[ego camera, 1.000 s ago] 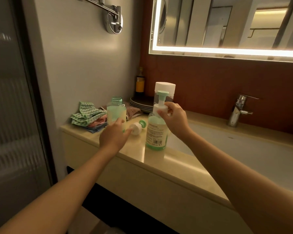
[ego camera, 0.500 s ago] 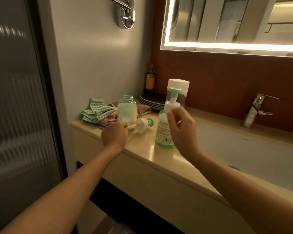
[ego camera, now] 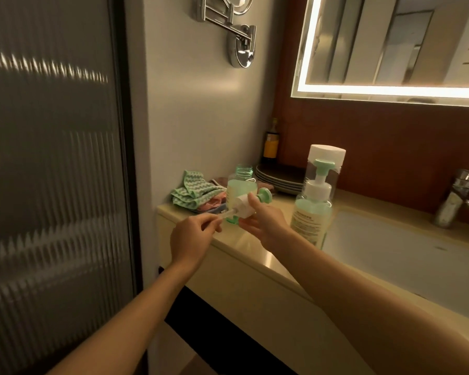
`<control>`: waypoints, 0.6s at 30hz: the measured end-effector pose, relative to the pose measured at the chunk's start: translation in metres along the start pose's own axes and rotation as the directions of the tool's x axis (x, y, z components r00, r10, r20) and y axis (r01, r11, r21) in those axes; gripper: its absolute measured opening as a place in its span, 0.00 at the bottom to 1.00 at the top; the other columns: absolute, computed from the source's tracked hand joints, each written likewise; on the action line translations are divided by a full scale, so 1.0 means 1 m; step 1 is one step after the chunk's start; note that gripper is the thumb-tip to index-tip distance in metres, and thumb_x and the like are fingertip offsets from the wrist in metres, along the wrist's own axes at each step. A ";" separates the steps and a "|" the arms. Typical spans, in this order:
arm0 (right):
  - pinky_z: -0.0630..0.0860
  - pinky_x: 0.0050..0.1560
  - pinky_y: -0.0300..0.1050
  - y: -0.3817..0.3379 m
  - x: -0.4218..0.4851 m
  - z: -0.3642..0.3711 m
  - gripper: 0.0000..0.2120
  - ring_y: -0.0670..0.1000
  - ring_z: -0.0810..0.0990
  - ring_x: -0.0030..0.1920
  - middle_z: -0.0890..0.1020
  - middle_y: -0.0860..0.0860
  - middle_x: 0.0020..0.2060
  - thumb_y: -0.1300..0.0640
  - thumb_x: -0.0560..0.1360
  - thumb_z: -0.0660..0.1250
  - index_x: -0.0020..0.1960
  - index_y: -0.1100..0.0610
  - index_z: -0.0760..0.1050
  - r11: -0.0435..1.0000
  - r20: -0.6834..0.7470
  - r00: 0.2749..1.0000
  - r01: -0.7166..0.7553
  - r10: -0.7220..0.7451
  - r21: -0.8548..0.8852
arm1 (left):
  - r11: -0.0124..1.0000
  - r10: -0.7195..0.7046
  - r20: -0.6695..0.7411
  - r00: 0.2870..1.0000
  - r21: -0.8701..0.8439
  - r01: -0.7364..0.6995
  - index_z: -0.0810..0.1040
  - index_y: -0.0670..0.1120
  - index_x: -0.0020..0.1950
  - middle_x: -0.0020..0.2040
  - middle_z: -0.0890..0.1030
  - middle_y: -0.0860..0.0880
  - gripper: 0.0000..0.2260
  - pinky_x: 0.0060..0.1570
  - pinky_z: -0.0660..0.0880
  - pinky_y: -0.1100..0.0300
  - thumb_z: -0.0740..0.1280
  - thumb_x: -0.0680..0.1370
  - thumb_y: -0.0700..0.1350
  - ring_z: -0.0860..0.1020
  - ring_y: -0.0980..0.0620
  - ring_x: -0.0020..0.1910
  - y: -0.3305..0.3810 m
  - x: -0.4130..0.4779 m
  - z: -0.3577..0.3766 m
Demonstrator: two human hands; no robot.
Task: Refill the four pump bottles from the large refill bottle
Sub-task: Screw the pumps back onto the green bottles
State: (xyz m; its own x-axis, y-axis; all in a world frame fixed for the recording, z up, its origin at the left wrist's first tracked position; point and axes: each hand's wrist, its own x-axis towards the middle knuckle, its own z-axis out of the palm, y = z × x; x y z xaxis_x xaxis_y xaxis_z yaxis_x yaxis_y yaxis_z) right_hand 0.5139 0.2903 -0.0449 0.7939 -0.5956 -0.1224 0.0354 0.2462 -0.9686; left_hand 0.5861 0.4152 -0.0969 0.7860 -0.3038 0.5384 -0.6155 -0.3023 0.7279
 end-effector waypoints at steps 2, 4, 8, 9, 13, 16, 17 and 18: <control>0.80 0.45 0.44 -0.003 0.004 0.003 0.20 0.56 0.80 0.52 0.79 0.59 0.54 0.53 0.74 0.67 0.62 0.63 0.70 1.000 0.011 1.000 0.027 -0.027 0.008 | 1.000 0.025 0.007 1.000 0.000 -0.025 0.81 0.54 0.38 0.34 0.82 0.54 0.07 0.34 0.72 0.57 0.67 0.75 0.52 0.78 0.55 0.34 -0.003 0.001 -0.001; 0.79 0.43 0.43 -0.012 0.006 0.003 0.20 0.56 0.80 0.50 0.79 0.59 0.52 0.54 0.73 0.69 0.60 0.63 0.72 0.997 0.007 0.997 0.071 -0.071 0.002 | 0.998 0.055 0.018 0.998 -0.017 -0.055 0.83 0.54 0.44 0.40 0.82 0.58 0.08 0.36 0.72 0.59 0.67 0.74 0.56 0.79 0.57 0.38 -0.002 0.007 -0.001; 0.78 0.46 0.43 -0.054 0.003 0.001 0.10 0.53 0.80 0.47 0.79 0.54 0.45 0.55 0.74 0.67 0.51 0.59 0.73 0.937 -0.061 0.941 0.325 -0.334 -0.126 | 0.981 0.120 0.004 0.993 -0.153 -0.118 0.80 0.53 0.55 0.52 0.80 0.56 0.20 0.47 0.74 0.57 0.57 0.76 0.63 0.76 0.56 0.51 0.000 0.018 0.007; 0.79 0.45 0.42 -0.067 0.002 0.000 0.10 0.51 0.80 0.45 0.79 0.54 0.44 0.54 0.74 0.67 0.51 0.59 0.73 0.904 -0.088 0.908 0.393 -0.411 -0.168 | 0.978 0.107 -0.017 0.994 -0.180 -0.108 0.78 0.52 0.56 0.53 0.80 0.53 0.18 0.48 0.74 0.56 0.56 0.78 0.60 0.76 0.54 0.52 -0.001 0.021 0.010; 0.80 0.51 0.46 -0.104 0.008 -0.005 0.13 0.51 0.81 0.48 0.79 0.52 0.45 0.50 0.73 0.68 0.51 0.57 0.72 0.784 -0.154 0.784 0.541 -0.601 -0.303 | 0.980 -0.037 -0.032 0.999 -0.199 0.030 0.75 0.46 0.58 0.55 0.78 0.47 0.11 0.51 0.73 0.57 0.63 0.78 0.49 0.76 0.51 0.53 -0.013 0.035 0.027; 0.79 0.53 0.49 -0.119 0.016 -0.007 0.18 0.52 0.80 0.50 0.80 0.52 0.48 0.47 0.73 0.68 0.55 0.58 0.72 0.735 -0.190 0.721 0.591 -0.666 -0.334 | 0.963 -0.045 0.089 0.995 -0.261 0.067 0.71 0.46 0.61 0.58 0.76 0.47 0.20 0.53 0.76 0.55 0.71 0.72 0.50 0.77 0.53 0.54 -0.008 0.044 0.040; 0.79 0.53 0.49 -0.122 0.019 -0.007 0.19 0.52 0.80 0.50 0.80 0.52 0.49 0.47 0.72 0.68 0.56 0.58 0.72 0.720 -0.209 0.699 0.599 -0.684 -0.350 | 0.957 -0.050 0.097 0.994 -0.281 0.076 0.70 0.45 0.63 0.60 0.74 0.47 0.25 0.54 0.76 0.55 0.73 0.70 0.49 0.76 0.54 0.55 -0.004 0.048 0.044; 0.79 0.53 0.50 -0.124 0.021 -0.008 0.19 0.52 0.80 0.50 0.80 0.52 0.50 0.46 0.72 0.68 0.57 0.58 0.72 0.707 -0.226 0.679 0.605 -0.698 -0.367 | 0.955 -0.058 0.095 0.994 -0.286 0.083 0.67 0.44 0.66 0.61 0.73 0.47 0.30 0.56 0.75 0.54 0.75 0.68 0.49 0.75 0.54 0.56 -0.001 0.052 0.048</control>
State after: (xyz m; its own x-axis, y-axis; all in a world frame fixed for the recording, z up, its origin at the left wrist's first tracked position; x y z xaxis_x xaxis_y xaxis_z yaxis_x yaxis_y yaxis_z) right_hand 0.5217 0.2410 0.0708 0.3772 -0.7494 0.5441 0.2825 -0.4664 -0.8383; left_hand 0.6246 0.3563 -0.0899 0.8114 -0.3698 0.4526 -0.5054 -0.0551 0.8611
